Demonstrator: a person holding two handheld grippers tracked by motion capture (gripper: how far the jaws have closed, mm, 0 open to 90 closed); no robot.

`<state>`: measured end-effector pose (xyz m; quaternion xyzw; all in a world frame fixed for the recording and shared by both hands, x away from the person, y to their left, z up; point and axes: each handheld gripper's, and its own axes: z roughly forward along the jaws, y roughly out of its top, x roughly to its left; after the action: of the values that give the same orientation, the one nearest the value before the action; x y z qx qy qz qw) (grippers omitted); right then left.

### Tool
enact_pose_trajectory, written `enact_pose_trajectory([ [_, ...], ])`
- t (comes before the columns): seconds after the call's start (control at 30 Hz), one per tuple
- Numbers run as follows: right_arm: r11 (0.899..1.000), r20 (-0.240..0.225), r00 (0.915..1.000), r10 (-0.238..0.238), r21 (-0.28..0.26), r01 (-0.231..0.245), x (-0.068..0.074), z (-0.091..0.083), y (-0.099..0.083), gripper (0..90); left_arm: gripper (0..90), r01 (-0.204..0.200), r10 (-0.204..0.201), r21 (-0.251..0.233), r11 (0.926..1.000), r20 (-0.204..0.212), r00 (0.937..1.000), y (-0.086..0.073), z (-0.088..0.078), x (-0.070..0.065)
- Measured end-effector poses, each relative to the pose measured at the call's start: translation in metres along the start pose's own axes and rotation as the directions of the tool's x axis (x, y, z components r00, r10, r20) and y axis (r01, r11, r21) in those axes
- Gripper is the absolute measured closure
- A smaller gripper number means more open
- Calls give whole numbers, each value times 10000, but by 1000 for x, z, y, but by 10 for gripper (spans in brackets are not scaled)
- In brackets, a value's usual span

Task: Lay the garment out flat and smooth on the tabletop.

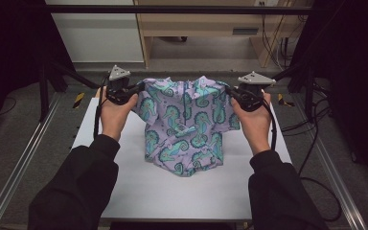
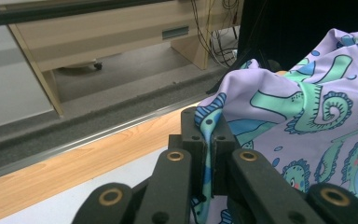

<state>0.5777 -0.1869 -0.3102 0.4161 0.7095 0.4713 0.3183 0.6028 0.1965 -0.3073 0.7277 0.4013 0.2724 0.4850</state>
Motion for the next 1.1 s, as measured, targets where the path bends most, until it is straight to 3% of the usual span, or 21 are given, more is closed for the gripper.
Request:
enact_pose_trajectory([
  [0.3, 9992, 139, 9996, 242, 315, -246, -12, 35, 8, 890, 883, -24, 37, 438, 9990, -292, 9996, 7, 32, 21],
  [0.33, 9987, 224, 9993, 290, 420, -299, -15, 47, 12, 890, 883, -44, 61, 490, 9988, -348, 9994, 8, 37, 24],
  [0.43, 9980, 350, 9988, 330, 526, -349, -19, 60, 16, 889, 882, -59, 110, 687, 9976, -743, 9972, 13, 55, 31],
  [0.47, 9961, 465, 9970, 615, 600, -643, -23, 70, 18, 882, 867, -128, 204, 749, 9971, -1017, 9946, 15, 62, 32],
  [0.5, 9950, 636, 9946, 821, 515, -854, -25, 78, 20, 837, 812, -63, 149, 698, 9975, -1235, 9922, 15, 66, 34],
  [0.53, 9927, 1126, 9876, 1097, 378, -1146, -27, 89, 20, 617, 601, 287, -205, 573, 9979, -1388, 9901, 14, 70, 36],
  [0.57, 9895, 1403, 9815, 1303, 438, -1376, -27, 92, 20, 563, 540, 627, -550, 491, 9968, -1446, 9880, 13, 72, 38],
  [0.6, 9895, 1403, 9815, 1303, 438, -1376, -27, 92, 20, 563, 540, 868, -793, 475, 9951, -1429, 9866, 11, 72, 39],
  [0.63, 9864, 1336, 9802, 1459, 561, -1545, -26, 92, 17, 499, 492, 942, -874, 424, 9947, -1403, 9862, 10, 70, 39],
  [0.7, 9882, 1315, 9826, 1312, 621, -1403, -24, 90, 16, 487, 475, 614, -544, 433, 9972, -1469, 9877, 8, 63, 35],
  [0.73, 9914, 1352, 9856, 1013, 685, -1113, -19, 86, 14, 464, 449, 471, -401, 440, 9979, -1487, 9881, 6, 60, 32],
  [0.87, 9932, 1161, 9905, 742, 811, -839, -7, 73, 1, 407, 394, 689, -637, 347, 9970, -1336, 9890, -5, 45, 21],
  [0.9, 9931, 1085, 9914, 734, 829, -826, 0, 67, -7, 385, 354, 748, -696, 363, 9965, -1289, 9892, -7, 43, 18],
  [1.1, 9910, 747, 9927, 942, 884, -1007, 17, 47, -33, 346, 307, 908, -913, -96, 9958, -1267, 9877, -29, 17, -7],
])
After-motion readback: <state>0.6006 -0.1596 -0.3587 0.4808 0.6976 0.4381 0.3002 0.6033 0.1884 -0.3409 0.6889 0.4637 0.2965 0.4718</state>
